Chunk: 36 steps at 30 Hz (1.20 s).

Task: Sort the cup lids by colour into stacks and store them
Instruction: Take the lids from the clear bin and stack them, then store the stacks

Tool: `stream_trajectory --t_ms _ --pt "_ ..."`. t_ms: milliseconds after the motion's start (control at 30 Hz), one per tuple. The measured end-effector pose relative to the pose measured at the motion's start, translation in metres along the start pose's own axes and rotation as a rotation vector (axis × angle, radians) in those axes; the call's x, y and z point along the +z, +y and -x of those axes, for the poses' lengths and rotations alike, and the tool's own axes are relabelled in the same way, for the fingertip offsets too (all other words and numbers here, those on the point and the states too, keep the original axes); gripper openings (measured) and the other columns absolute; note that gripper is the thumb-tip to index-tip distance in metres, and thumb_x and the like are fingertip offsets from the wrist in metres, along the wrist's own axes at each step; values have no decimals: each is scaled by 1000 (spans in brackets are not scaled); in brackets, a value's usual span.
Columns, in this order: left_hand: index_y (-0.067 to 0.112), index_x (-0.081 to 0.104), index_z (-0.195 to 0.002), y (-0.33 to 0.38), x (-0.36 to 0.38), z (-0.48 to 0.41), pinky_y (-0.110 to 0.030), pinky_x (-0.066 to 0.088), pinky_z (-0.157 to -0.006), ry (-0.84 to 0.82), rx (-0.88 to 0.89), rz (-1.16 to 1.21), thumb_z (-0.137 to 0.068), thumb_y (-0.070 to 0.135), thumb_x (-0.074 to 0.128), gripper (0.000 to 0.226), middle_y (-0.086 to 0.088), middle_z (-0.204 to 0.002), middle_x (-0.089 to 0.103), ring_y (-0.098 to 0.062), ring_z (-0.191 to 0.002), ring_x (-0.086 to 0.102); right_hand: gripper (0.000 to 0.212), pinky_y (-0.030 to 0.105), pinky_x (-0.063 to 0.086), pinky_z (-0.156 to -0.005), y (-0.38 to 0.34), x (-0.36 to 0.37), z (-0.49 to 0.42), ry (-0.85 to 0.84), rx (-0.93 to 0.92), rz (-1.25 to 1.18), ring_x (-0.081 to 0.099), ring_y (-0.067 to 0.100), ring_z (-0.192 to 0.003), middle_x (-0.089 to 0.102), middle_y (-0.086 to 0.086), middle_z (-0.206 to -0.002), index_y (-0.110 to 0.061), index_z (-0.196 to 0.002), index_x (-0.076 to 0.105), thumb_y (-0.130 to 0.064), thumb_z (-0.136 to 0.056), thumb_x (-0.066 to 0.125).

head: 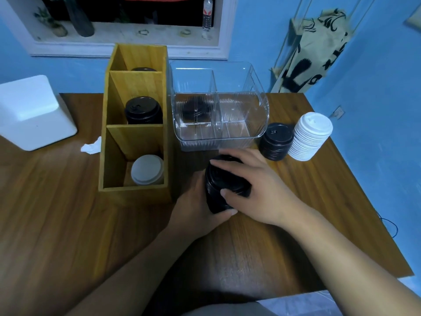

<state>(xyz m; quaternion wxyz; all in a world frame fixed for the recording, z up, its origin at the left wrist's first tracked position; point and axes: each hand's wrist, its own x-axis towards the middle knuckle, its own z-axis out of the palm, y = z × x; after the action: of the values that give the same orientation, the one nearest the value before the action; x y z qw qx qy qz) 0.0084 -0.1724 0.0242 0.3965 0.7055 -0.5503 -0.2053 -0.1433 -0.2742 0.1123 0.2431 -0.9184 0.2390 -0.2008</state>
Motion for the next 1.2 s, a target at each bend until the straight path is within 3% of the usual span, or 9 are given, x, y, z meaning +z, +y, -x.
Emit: stream_trajectory --t_ms 133,300,467,600,667,767,967,1100,1200 --pt "30 35 -146 2 -2 0 -31 52 -94 5 18 -6 -68 63 77 95 11 -132 49 -4 -120 53 62 33 26 -121 5 18 7 54 -21 -2 31 19 -147 41 -3 -156 -17 -146 54 -33 -86 61" --pt "30 32 -147 0 -2 0 -36 51 -99 5 38 -41 -71 60 79 94 9 -138 50 -7 -126 50 61 45 31 -120 13 32 13 126 -59 28 32 27 -148 37 4 -160 -12 -148 50 -28 -90 65" --pt "33 28 -147 3 -2 -1 -30 48 -101 10 34 -42 -72 57 81 95 9 -140 49 -3 -127 47 63 47 39 -115 13 28 16 82 -38 128 29 23 -150 31 -3 -163 -20 -153 44 -38 -94 59" --pt "28 34 -147 3 -2 0 -39 53 -97 30 29 -5 -73 57 81 92 8 -137 52 -8 -125 53 66 51 35 -116 6 15 14 -26 -19 143 24 19 -152 28 -10 -164 -28 -155 40 -45 -94 58" --pt "31 33 -148 3 -4 0 -35 55 -96 26 -9 19 -71 57 83 95 12 -138 49 -4 -124 52 66 45 30 -121 2 5 4 -54 -18 81 23 13 -152 31 -11 -162 -28 -154 41 -53 -94 56" --pt "39 24 -148 2 -5 1 -25 51 -99 28 -93 7 -67 56 87 103 18 -144 42 1 -126 48 59 25 26 -120 2 -13 -30 14 7 -51 30 2 -146 41 -11 -156 -26 -150 45 -53 -98 51" --pt "40 10 -153 1 -4 0 -16 36 -98 35 -169 -16 -72 55 83 110 20 -151 39 -2 -130 46 47 37 45 -107 36 -24 -165 70 104 -54 54 16 -125 57 -1 -139 -25 -146 46 -26 -100 57" --pt "41 5 -154 1 -5 -1 -14 37 -100 48 -193 22 -74 55 82 112 21 -153 39 -1 -132 45 34 34 41 -105 38 -9 -248 -154 65 198 57 26 -124 64 7 -133 -12 -133 62 -21 -103 49" --pt "36 4 -157 -1 -4 0 -9 36 -98 74 -213 31 -77 52 81 112 18 -152 42 -2 -132 45 33 38 46 -101 38 3 -291 -325 183 295 58 33 -121 66 15 -130 -5 -122 69 -20 -103 46"
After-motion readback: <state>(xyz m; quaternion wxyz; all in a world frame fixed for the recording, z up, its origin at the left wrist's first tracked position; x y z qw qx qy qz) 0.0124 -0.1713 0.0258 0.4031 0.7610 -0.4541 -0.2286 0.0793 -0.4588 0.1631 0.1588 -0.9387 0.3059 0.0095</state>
